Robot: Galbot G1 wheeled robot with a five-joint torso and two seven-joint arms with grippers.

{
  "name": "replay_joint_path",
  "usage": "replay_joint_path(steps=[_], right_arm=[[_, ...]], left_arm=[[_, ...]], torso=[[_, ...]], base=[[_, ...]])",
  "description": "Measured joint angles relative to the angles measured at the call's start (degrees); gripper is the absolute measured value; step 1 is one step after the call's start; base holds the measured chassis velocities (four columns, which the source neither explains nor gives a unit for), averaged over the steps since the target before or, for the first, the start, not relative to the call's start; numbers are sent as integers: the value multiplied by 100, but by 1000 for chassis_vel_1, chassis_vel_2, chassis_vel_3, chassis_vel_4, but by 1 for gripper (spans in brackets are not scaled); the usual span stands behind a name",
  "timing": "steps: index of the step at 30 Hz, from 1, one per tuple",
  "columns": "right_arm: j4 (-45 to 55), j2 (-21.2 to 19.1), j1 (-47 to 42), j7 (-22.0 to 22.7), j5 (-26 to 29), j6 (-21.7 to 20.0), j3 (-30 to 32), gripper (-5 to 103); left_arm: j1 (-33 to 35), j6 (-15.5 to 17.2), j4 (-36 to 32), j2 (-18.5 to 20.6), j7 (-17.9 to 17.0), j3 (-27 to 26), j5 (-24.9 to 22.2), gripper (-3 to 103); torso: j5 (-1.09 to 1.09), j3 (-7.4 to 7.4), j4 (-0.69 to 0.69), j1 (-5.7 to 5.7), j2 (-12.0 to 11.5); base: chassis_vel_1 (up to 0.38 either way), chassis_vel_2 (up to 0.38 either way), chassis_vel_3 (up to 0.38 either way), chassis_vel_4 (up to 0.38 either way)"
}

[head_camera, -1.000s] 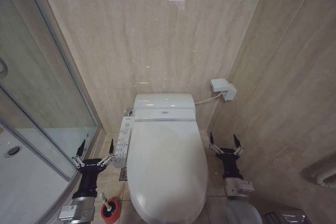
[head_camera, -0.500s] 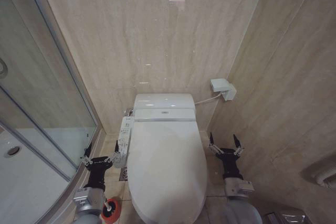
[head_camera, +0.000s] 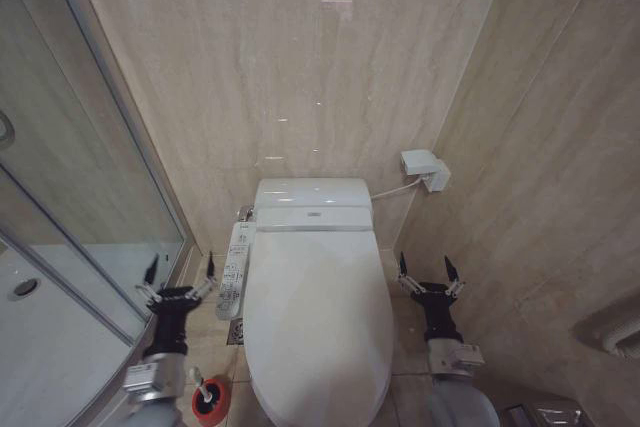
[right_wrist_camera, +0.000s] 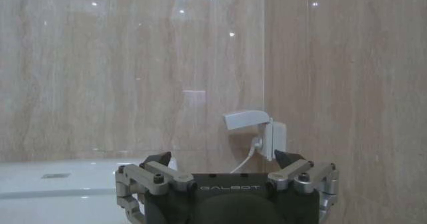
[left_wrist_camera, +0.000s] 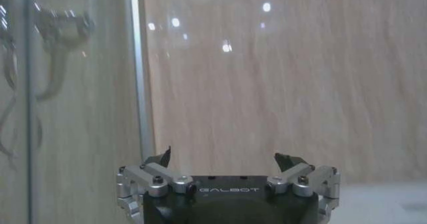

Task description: Open the toilet lid, clean the toilet bowl with a toilet brush, close the toilet lid, and flush.

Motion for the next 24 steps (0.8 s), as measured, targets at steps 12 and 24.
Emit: replay_joint_path(steps=[12, 24], right_arm=[[0, 0, 0, 0, 0, 0, 0, 100], [0, 0, 0, 0, 0, 0, 0, 100]], left_arm=[[-133, -318, 627, -1, -9, -207, -165, 100], [-265, -367, 679, -60, 14, -43, -112, 100]], torso=[[-1, 0, 0, 0, 0], [0, 0, 0, -1, 0]], base=[[0, 0, 0, 0], [0, 0, 0, 0]])
